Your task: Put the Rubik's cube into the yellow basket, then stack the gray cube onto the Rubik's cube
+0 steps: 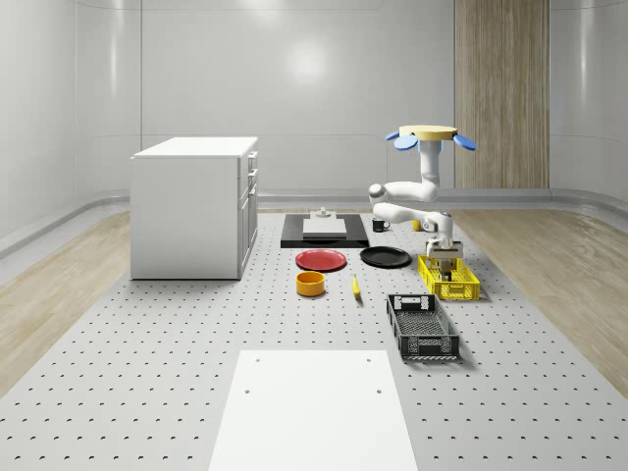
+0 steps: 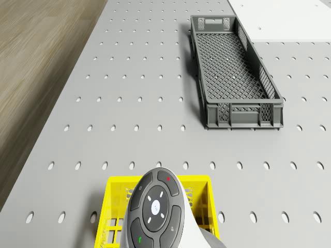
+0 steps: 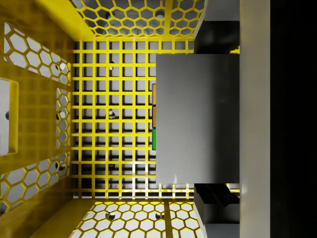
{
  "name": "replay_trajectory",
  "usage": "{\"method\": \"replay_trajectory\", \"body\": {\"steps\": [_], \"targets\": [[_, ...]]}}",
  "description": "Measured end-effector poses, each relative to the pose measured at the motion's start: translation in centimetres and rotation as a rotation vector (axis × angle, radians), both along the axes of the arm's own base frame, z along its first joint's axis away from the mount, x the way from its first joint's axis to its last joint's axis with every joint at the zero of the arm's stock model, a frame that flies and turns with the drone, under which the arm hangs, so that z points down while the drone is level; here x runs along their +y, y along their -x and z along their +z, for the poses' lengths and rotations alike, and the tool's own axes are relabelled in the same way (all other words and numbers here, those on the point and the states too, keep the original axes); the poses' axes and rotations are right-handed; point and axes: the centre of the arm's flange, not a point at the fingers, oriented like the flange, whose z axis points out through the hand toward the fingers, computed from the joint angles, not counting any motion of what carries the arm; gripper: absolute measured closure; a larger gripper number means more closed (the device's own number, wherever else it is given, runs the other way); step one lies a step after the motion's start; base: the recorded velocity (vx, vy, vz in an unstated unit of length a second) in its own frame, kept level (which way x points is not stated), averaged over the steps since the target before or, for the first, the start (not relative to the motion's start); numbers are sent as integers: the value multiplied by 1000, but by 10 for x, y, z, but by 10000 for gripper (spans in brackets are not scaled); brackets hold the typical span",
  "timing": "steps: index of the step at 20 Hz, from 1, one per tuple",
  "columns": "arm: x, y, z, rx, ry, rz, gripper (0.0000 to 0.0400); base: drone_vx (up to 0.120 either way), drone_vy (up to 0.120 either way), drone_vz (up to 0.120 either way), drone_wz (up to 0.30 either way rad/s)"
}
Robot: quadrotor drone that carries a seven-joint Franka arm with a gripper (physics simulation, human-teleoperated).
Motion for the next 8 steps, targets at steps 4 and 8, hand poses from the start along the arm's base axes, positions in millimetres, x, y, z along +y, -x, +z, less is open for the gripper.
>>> {"method": "replay_trajectory", "body": {"steps": [4, 8], "targets": [[0, 0, -11, 0, 0, 0, 12, 0, 0, 0, 0], [0, 0, -17, 0, 0, 0, 5, 0, 0, 0, 0]]}}
